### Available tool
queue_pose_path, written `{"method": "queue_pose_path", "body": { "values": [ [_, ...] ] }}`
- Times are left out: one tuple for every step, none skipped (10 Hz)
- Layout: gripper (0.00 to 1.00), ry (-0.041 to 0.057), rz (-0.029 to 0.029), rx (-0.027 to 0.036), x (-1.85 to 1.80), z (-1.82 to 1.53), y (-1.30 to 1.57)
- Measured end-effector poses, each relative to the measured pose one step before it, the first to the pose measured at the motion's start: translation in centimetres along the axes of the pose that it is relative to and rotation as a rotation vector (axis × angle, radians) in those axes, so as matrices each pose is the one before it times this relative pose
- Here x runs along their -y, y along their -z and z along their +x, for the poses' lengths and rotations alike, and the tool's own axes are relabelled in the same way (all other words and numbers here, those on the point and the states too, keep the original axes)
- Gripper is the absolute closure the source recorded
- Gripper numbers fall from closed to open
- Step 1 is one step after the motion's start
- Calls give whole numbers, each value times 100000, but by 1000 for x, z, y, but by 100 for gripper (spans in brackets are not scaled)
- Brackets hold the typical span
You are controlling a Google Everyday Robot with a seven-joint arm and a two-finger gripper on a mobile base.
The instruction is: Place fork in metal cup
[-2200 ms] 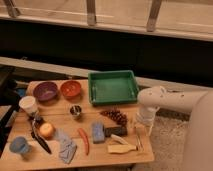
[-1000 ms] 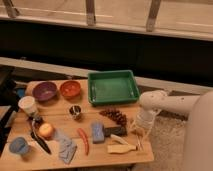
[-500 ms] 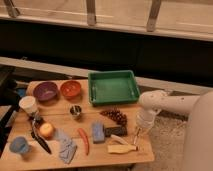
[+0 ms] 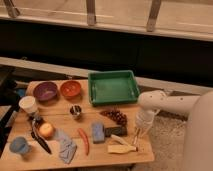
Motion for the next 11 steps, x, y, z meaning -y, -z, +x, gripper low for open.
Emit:
{"method": "queue_pose_path", "body": {
  "values": [
    [100,143,498,1271,-100,-119,368],
    [100,332,-11,4351,-663,-586,1086],
    [100,936,347,4110,-887,-482,1412],
    [100,451,-203,3647,-719,-437,1480],
    [100,430,-263,4433,-872,-626,2032],
    [100,682,-269,5126,-1161,-971,2422],
    [100,791,-950,2913,-1152,-670,1438],
    [100,1675,-1662,3897,-1882,-1066,1782],
    [100,2327,-2205,2632,-2089,-661,1223],
    [100,2616,-2218,1143,-1624,-268,535],
    [100,3007,-2325,253,-1614,-119,318]
  ]
}}
